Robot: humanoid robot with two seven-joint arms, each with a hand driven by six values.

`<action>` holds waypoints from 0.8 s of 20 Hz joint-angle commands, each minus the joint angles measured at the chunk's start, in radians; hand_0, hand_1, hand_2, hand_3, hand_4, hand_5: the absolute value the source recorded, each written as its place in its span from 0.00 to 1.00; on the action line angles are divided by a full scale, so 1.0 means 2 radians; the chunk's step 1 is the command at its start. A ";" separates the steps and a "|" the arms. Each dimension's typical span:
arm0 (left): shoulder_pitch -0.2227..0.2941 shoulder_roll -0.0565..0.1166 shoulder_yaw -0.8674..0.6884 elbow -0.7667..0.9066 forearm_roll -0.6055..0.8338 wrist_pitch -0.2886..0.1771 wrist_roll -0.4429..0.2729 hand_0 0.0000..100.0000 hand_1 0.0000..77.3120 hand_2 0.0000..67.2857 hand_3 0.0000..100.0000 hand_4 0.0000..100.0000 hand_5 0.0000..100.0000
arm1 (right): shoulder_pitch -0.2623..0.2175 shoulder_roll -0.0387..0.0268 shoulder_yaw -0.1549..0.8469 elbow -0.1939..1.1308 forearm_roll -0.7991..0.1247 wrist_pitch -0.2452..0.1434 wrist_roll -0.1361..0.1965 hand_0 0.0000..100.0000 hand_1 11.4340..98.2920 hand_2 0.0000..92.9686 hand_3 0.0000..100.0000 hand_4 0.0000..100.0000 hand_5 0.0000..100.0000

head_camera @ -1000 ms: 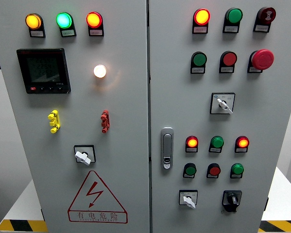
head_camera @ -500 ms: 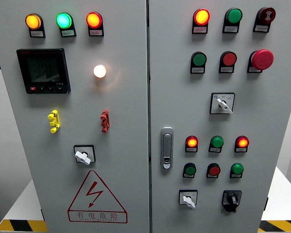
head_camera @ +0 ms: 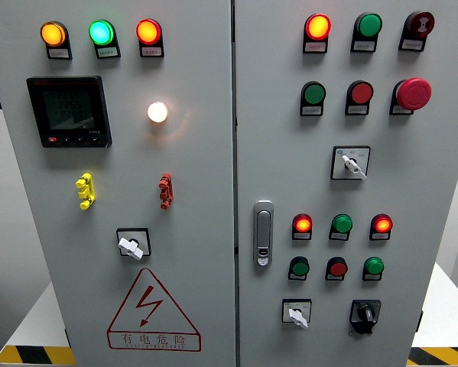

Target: Trip black knob to open circuit

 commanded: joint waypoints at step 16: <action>0.000 0.000 0.000 0.000 0.000 0.000 0.000 0.00 0.04 0.19 0.21 0.07 0.02 | -0.026 0.0017 0.192 0.410 -0.141 0.045 0.006 0.63 0.29 0.01 0.22 0.16 0.29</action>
